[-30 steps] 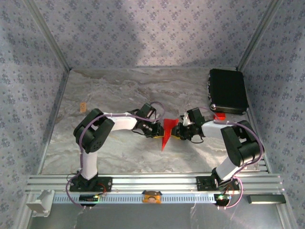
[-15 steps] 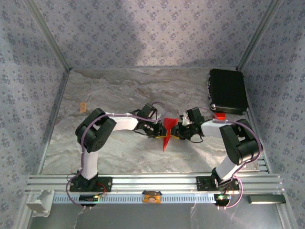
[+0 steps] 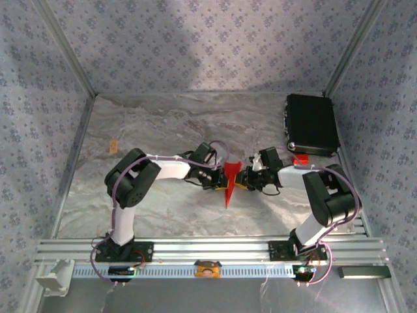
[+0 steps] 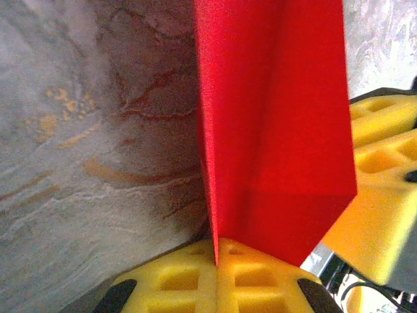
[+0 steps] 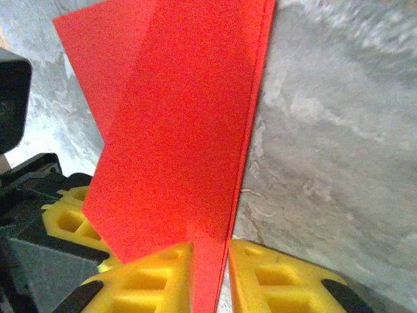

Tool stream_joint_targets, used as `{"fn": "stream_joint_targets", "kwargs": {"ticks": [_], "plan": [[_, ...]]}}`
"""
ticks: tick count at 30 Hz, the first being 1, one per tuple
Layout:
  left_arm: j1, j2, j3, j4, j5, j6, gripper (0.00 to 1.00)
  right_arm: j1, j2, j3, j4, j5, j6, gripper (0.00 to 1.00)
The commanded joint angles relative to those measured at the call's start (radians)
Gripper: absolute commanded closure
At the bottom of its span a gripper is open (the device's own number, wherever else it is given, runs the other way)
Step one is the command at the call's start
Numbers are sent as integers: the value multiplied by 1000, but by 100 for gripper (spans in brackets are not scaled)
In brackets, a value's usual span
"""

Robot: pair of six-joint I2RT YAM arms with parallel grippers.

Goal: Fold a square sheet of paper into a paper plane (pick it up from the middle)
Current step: Turn over a paper plane at the center of the table.

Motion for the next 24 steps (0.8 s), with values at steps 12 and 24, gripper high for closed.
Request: {"fn": "stream_joint_targets", "kwargs": {"ticks": [12, 24], "plan": [[-17, -181, 152, -640, -711, 15, 100, 6, -80, 32, -87, 109, -12, 76], [-38, -107, 240, -791, -779, -19, 98, 55, -34, 63, -82, 121, -6, 76]]}}
